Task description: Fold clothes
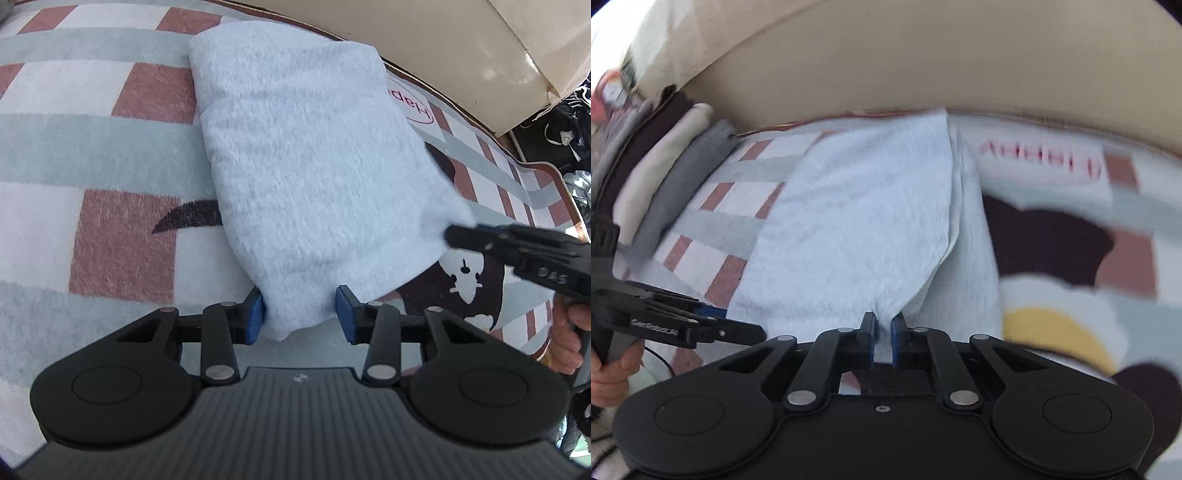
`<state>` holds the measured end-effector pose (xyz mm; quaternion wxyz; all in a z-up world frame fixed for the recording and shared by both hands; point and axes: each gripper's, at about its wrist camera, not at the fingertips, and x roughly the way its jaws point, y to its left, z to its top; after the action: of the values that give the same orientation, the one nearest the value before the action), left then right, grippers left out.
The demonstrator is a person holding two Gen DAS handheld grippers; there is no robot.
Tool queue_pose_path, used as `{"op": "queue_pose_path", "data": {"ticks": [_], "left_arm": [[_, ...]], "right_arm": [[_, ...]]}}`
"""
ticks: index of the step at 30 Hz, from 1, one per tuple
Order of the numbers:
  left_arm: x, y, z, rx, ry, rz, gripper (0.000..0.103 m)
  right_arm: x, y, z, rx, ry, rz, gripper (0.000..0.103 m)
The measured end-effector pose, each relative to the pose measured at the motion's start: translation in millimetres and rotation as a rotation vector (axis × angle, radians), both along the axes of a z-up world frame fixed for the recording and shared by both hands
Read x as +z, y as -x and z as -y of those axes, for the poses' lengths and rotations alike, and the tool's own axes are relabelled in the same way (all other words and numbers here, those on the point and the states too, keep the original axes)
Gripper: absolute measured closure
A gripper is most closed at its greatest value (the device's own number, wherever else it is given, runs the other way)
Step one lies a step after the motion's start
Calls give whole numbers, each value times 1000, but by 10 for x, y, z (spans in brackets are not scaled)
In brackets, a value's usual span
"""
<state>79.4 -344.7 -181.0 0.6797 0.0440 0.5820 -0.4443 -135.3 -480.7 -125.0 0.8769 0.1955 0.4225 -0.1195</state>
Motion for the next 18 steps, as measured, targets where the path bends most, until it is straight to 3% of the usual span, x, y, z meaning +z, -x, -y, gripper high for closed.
{"op": "queue_pose_path", "data": {"ticks": [3, 6, 8, 11, 13, 15, 18], "left_arm": [[-38, 19, 5, -23, -7, -71, 63], [-84, 100, 48, -71, -18, -133, 63], [-16, 145, 62, -102, -24, -88, 63], [255, 133, -17, -123, 0, 60, 63], [399, 67, -89, -92, 39, 112, 59], [365, 17, -83, -56, 45, 141, 59], [314, -57, -74, -2, 53, 185, 59]], "right_arm": [[-69, -42, -14, 42, 159, -80, 96], [-231, -45, 16, 48, 202, -136, 98], [-224, -77, 2, 50, 225, -152, 100], [-183, -73, 90, 36, 208, -149, 96], [-134, -8, 158, -11, 189, -130, 87], [-68, 67, 222, -51, 159, -92, 78], [42, 82, 334, -81, 79, 17, 50]]}}
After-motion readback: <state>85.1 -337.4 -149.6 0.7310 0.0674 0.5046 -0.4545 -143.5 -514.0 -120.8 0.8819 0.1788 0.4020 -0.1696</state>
